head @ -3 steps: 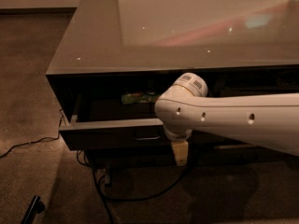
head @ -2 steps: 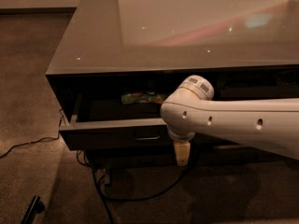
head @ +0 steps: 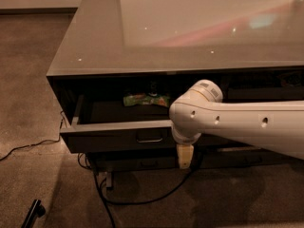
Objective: Open top drawer
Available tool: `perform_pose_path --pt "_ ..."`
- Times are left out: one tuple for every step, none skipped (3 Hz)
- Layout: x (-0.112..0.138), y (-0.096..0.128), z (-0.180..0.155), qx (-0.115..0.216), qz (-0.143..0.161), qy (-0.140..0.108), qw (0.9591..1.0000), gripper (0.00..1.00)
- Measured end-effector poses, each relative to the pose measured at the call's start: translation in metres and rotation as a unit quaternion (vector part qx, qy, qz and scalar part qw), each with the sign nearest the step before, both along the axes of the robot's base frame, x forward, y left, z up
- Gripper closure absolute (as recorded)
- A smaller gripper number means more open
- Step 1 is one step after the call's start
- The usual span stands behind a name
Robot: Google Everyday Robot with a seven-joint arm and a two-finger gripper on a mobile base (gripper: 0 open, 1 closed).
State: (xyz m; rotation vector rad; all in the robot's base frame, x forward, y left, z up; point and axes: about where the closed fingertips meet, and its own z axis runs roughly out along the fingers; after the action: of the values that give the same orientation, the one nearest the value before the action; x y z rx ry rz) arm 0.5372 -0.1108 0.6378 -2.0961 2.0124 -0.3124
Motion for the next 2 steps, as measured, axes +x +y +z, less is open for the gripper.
perform_pose_path --pt "0.0017 -0.0023 -0.0214 0.053 0.014 0.010 0.9985 0.00" --pt "-0.0006 0.0005 -0.0310 0.071 0.034 0.010 0.9968 0.19"
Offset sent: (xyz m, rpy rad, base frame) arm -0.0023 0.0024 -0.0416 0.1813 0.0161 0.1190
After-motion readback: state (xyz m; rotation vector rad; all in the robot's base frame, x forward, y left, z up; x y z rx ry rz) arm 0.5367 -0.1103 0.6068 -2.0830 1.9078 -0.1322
